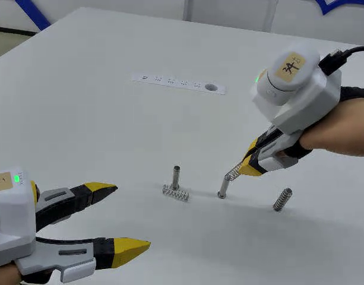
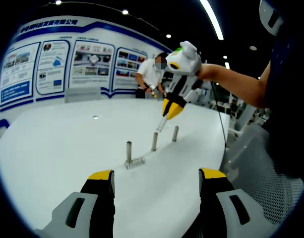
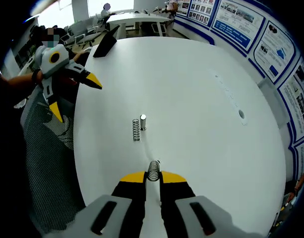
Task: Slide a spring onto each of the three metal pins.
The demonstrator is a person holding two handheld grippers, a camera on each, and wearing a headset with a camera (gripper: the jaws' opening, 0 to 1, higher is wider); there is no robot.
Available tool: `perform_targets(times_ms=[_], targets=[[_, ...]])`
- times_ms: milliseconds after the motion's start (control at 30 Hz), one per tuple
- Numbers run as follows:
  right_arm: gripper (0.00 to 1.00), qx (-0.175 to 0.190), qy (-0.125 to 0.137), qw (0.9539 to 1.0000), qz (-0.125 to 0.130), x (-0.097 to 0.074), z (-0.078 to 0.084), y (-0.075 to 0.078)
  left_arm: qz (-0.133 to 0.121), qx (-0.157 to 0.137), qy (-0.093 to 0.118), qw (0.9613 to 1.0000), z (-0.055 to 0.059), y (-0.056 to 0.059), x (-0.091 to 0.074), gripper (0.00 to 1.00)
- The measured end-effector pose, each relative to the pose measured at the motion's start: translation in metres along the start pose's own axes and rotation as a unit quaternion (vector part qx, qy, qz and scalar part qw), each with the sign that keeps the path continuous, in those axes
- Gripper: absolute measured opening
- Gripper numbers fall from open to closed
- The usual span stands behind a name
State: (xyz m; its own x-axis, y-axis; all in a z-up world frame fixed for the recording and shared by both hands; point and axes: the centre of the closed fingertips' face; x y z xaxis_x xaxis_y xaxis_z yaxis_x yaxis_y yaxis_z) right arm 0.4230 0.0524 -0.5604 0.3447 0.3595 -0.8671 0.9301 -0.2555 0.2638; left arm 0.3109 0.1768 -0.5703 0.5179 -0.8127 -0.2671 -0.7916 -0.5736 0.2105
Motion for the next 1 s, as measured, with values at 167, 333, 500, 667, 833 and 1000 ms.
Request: perform_targets(times_ms=[167,333,500,667,833,1000], targets=[[0.11,-0.004,-0.008,0.9999,-0.004,0.005,0.0,0.002,-0.001,0.0,0.001,1.0,0.0,0.0,0.0,0.7],[0.11,-0.008,-0.014,0.9998,-0.008,0.008,-0.001,0.003,-0.002,-0.003,0.004,1.0,-0.001,-0.001,0.0,0.7],[0.11,-0.013,-0.025,0.9995,-0.011,0.01,0.0,0.005,-0.003,-0.006,0.008,0.9999,-0.001,-0.001,0.0,0.7],[0.11,-0.017,-0.031,0.9993,-0.017,0.011,0.0,0.005,-0.003,-0.006,0.008,1.0,-0.002,-0.001,0.0,0.7],[0.11,-0.015,-0.033,0.9991,-0.024,0.013,-0.002,0.004,-0.003,-0.006,0.006,1.0,-0.001,-0.001,0.0,0.7],[0.11,-0.02,-0.043,0.9985,-0.028,0.017,-0.004,0.007,-0.001,-0.006,0.003,1.0,0.0,-0.001,0.0,0.7]])
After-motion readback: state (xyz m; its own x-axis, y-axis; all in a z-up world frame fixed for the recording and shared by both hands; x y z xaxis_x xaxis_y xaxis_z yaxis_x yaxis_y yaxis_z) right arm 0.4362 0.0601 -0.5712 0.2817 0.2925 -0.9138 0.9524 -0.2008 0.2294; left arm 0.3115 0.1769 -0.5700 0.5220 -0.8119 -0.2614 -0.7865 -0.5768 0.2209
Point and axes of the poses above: the centre of the closed fingertips' face, and the gripper's own axes: x roughly forward along the fingers, y roughly to its right, z roughly out of its underside, and after that the axes turned 11 degrees about z, right-handed
